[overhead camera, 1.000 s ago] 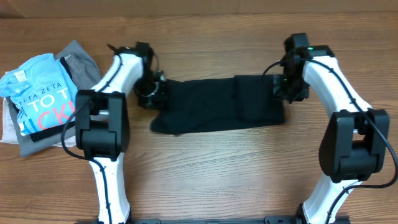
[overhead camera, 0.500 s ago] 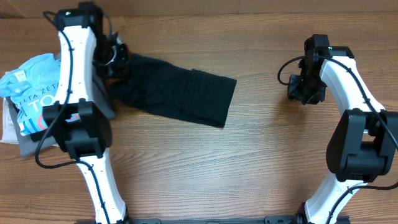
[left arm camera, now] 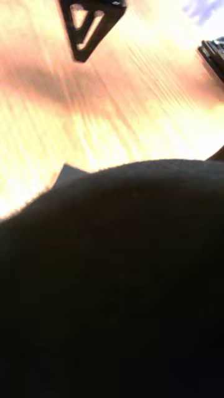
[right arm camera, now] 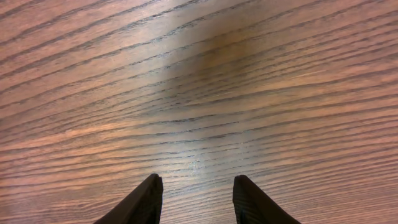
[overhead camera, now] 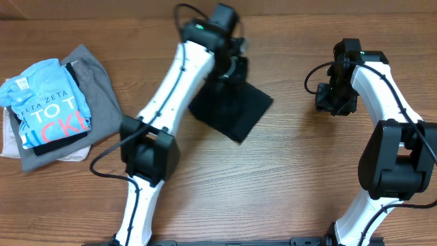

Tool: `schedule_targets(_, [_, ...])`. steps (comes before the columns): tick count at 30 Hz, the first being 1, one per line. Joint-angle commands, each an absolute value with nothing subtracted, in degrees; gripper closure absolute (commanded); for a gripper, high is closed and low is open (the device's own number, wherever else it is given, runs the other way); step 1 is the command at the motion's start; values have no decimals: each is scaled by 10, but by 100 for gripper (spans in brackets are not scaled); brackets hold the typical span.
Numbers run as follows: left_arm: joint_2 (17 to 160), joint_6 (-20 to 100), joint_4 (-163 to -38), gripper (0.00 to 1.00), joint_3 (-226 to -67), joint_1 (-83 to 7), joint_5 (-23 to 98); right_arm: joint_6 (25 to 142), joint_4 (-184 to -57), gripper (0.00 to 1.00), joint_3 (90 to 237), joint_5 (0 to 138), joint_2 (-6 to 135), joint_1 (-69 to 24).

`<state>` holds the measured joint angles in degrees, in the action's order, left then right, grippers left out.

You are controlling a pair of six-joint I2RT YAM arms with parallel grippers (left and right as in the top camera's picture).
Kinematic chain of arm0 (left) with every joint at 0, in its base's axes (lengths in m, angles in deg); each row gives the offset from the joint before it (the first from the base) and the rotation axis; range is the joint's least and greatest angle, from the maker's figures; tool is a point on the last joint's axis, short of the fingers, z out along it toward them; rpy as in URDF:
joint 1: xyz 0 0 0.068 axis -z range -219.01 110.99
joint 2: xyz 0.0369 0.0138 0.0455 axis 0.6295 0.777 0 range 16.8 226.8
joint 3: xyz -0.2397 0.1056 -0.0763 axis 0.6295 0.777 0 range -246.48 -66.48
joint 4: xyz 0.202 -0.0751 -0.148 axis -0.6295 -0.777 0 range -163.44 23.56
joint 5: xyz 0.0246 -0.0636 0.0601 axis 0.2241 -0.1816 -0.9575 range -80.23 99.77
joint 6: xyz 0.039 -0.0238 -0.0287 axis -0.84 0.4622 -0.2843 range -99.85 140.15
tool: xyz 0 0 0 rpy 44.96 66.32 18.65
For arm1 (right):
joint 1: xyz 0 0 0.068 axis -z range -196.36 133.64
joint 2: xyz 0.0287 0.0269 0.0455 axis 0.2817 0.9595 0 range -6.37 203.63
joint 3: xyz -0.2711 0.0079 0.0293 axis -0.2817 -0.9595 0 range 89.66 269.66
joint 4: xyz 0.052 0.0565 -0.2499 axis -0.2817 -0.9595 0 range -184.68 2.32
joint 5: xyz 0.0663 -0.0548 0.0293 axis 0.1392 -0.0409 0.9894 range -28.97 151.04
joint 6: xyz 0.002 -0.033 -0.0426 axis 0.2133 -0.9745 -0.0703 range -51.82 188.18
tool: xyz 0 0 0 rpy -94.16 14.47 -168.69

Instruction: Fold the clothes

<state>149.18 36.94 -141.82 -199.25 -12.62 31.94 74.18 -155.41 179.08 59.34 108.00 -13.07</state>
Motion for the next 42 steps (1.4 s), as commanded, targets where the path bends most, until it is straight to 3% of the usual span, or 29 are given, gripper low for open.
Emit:
schedule_targets(1, [1497, 399, -1419, 85, -2005, -90, 238, 737, -1555, 59, 1800, 596, 1058, -132])
schedule_targets(22, [1506, 399, -1449, 82, -2000, -54, 203, 735, -1564, 59, 1800, 598, 1058, -132])
schedule_targets(28, [1506, 399, -1461, 60, -2000, -51, 203, 735, -1568, 59, 1800, 598, 1058, -132])
schedule_targets(37, [1504, 377, -1489, 65, -2007, -69, 196, 733, -1573, 59, 1800, 606, 1058, -132])
schedule_targets(42, [1496, 378, -1489, 64, -2027, -125, 196, 681, -1572, 59, 1800, 708, 1058, -132])
